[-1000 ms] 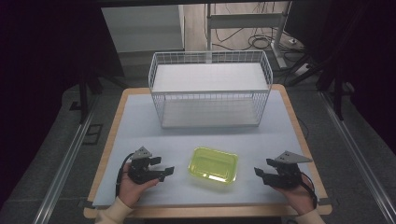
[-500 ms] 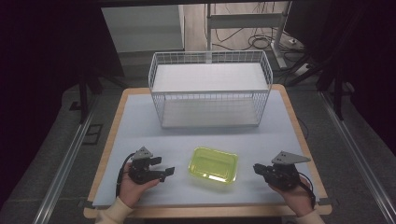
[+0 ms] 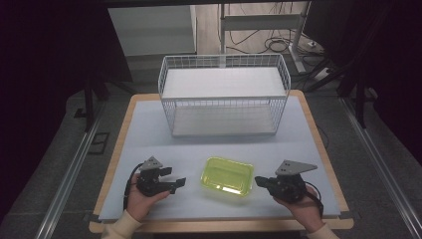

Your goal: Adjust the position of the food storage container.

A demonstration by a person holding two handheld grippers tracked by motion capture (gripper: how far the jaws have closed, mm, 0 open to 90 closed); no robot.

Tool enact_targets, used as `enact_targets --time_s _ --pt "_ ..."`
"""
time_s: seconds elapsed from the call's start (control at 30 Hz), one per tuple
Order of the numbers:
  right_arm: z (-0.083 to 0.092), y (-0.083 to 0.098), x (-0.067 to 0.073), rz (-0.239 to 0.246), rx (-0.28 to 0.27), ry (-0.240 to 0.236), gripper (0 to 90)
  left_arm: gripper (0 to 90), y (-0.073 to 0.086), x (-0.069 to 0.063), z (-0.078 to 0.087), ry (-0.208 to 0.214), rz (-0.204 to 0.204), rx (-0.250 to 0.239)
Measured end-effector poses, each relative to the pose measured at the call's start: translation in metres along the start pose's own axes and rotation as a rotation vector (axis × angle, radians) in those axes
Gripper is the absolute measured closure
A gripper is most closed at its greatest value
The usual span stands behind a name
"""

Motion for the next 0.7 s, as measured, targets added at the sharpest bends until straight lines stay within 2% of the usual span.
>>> enact_targets --time_s 0.03,0.13,0.2,0.27,0.3,0.4,0.43,0.47,0.7 --pt "0.0 0.0 0.0 0.0 0.0 0.0 89.7 23.0 0.0 0.0 0.0 0.0 0.0 0.0" --pt "-0.009 -0.004 0.013 0.03 0.015 -0.036 89.7 23.0 0.0 0.0 -0.001 0.001 0.0 0.001" --pt "-0.016 -0.007 0.025 0.064 0.011 -0.054 89.7 22.9 0.0 0.0 -0.001 0.001 0.001 0.003" --pt "-0.025 -0.008 0.046 0.117 0.031 -0.098 89.7 22.9 0.0 0.0 -0.001 0.002 0.003 0.003" --pt "-0.025 -0.008 0.046 0.117 0.031 -0.098 89.7 22.9 0.0 0.0 -0.001 0.002 0.003 0.003" --pt "-0.038 -0.001 0.062 0.153 0.092 -0.138 89.7 22.9 0.0 0.0 -0.001 0.003 -0.001 0.004" --pt "-0.038 -0.001 0.062 0.153 0.092 -0.138 89.7 22.9 0.0 0.0 -0.001 0.003 -0.001 0.004" --pt "-0.044 0.005 0.062 0.156 0.126 -0.137 89.7 22.9 0.0 -0.001 -0.001 0.004 -0.002 0.005" --pt "-0.052 0.014 0.055 0.14 0.167 -0.119 89.8 22.8 0.001 0.0 -0.001 0.005 0.004 0.007"
Point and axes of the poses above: each handheld gripper's, and its own axes: z roughly backward along the jaws, y roughly out of its underside, x roughly to its left, the point moved 5 cm from there along -z, roughly forward along the jaws, and after that the axes turned 6 degrees about -y, right-handed, at the moved point
